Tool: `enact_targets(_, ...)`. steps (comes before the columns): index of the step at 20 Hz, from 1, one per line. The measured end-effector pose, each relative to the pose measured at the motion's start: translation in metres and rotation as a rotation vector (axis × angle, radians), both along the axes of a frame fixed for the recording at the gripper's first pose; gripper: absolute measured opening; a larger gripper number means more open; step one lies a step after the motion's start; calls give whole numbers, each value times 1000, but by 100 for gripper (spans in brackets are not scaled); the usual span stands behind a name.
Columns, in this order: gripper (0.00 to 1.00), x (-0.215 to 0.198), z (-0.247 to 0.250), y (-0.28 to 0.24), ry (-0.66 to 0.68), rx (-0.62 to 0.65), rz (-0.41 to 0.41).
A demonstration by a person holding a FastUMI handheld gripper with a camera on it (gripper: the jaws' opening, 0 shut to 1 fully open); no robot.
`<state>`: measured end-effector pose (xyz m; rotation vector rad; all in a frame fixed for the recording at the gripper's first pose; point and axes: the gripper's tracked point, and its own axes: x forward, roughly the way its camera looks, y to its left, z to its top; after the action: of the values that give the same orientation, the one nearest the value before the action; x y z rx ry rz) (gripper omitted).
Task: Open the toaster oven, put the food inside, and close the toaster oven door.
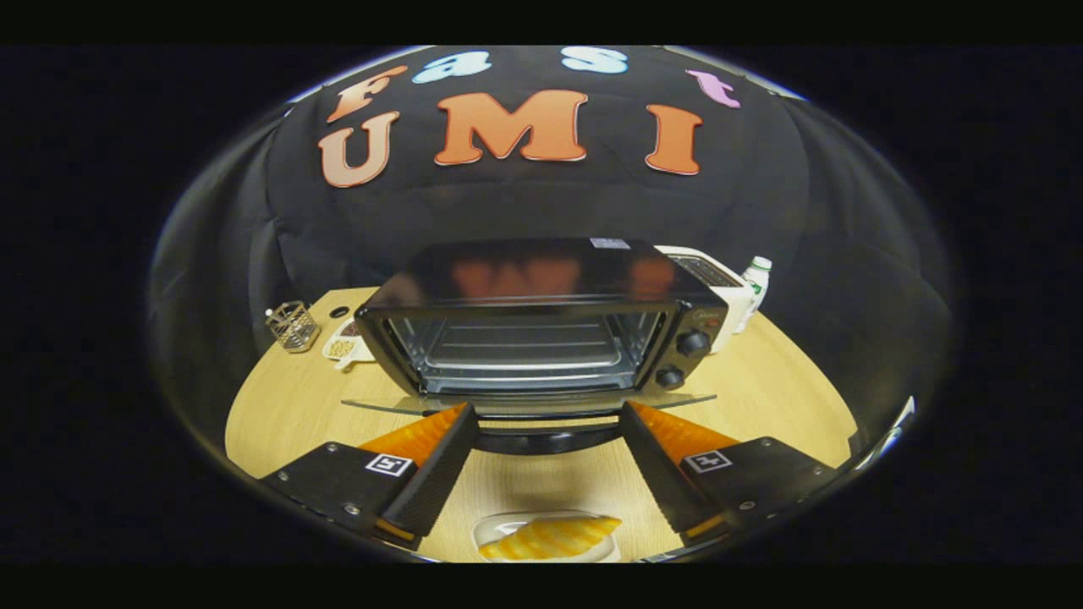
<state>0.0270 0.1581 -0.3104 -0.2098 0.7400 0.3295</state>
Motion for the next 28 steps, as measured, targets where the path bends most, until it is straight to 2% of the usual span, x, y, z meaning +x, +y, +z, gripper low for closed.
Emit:
enact_targets(6, 100, -30, -28, -18, 112, 56, -52)
enact_targets(12, 100, -50, -53, -30, 178, 12, -44)
enact_targets(19, 100, -70, -104, -45, 272, -79, -75)
enact_targets(23, 100, -71, -84, -52, 232, -90, -140)
enact_targets(28, 100, -101, -62, -62, 224, -55, -267)
